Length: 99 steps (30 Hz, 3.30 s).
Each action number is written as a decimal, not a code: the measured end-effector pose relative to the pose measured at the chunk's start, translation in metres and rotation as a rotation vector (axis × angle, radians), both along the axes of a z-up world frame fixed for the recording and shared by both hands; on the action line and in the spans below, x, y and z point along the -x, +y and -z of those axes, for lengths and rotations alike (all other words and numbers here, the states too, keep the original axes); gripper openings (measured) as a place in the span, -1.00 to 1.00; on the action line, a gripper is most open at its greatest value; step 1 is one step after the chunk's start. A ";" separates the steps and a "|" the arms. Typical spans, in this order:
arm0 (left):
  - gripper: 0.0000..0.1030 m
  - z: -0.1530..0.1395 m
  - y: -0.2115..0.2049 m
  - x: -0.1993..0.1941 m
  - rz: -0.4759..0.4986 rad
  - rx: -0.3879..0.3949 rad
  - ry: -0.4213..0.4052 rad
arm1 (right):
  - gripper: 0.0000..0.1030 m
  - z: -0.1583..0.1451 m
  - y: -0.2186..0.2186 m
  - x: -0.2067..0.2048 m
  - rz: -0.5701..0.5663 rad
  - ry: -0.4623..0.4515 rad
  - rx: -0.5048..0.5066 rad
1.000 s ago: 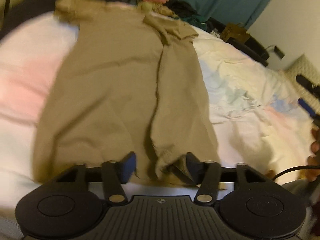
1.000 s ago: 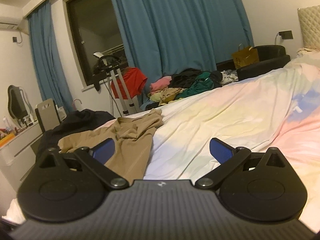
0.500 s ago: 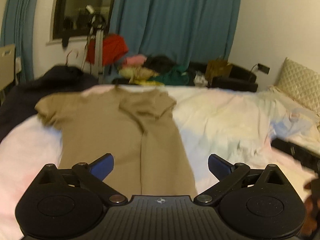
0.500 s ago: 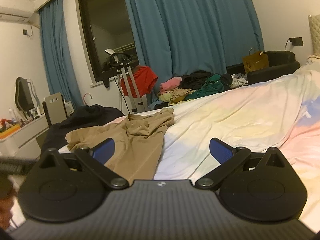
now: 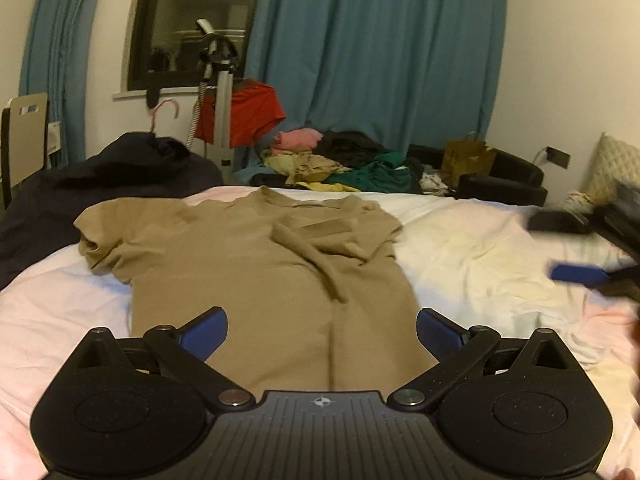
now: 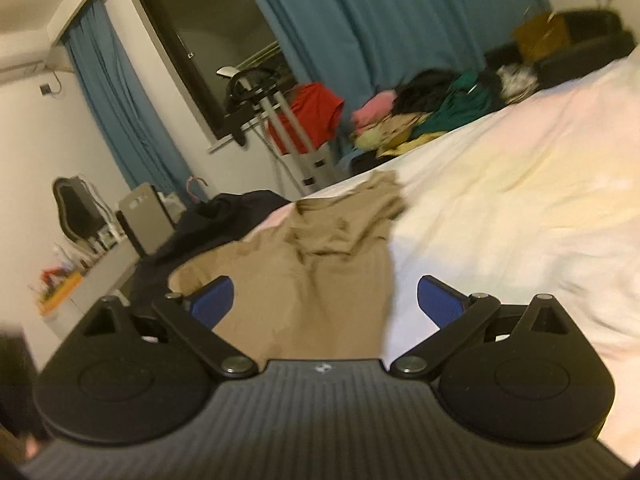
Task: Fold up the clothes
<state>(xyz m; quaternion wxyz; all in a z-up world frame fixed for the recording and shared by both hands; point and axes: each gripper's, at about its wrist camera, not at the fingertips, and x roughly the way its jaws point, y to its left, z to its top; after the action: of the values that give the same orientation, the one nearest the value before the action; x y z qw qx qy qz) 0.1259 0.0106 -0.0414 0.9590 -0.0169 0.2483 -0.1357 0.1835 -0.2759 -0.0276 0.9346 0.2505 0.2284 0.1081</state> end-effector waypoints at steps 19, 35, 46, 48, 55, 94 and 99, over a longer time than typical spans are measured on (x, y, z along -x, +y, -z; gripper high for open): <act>0.97 0.040 0.089 -0.064 -0.146 0.189 0.127 | -0.90 0.055 0.115 -0.261 0.048 0.193 0.312; 0.97 0.033 0.112 -0.062 -0.236 0.097 0.064 | -0.87 0.055 0.162 -0.350 0.015 -0.005 0.522; 0.97 0.025 0.093 -0.048 -0.222 0.036 -0.002 | 0.69 0.016 0.148 -0.257 -0.011 -0.014 0.418; 0.97 0.019 0.091 -0.039 -0.212 0.036 -0.017 | 0.69 0.002 0.143 -0.219 -0.020 -0.043 0.400; 0.97 -0.001 0.078 -0.003 -0.180 0.040 -0.066 | 0.69 -0.029 0.123 -0.078 -0.007 -0.074 0.341; 0.98 0.002 0.014 0.066 -0.144 -0.021 -0.036 | 0.69 0.015 0.041 0.073 0.084 -0.171 0.234; 0.98 0.022 0.040 0.024 -0.203 0.056 0.084 | 0.69 0.019 0.048 0.072 0.072 -0.161 0.246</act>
<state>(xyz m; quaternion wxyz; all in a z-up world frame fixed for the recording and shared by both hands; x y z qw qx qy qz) 0.1020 0.0508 -0.0639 0.9557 -0.0746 0.2813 -0.0441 0.1119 -0.2276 -0.0462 0.9768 0.1326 0.1550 0.0656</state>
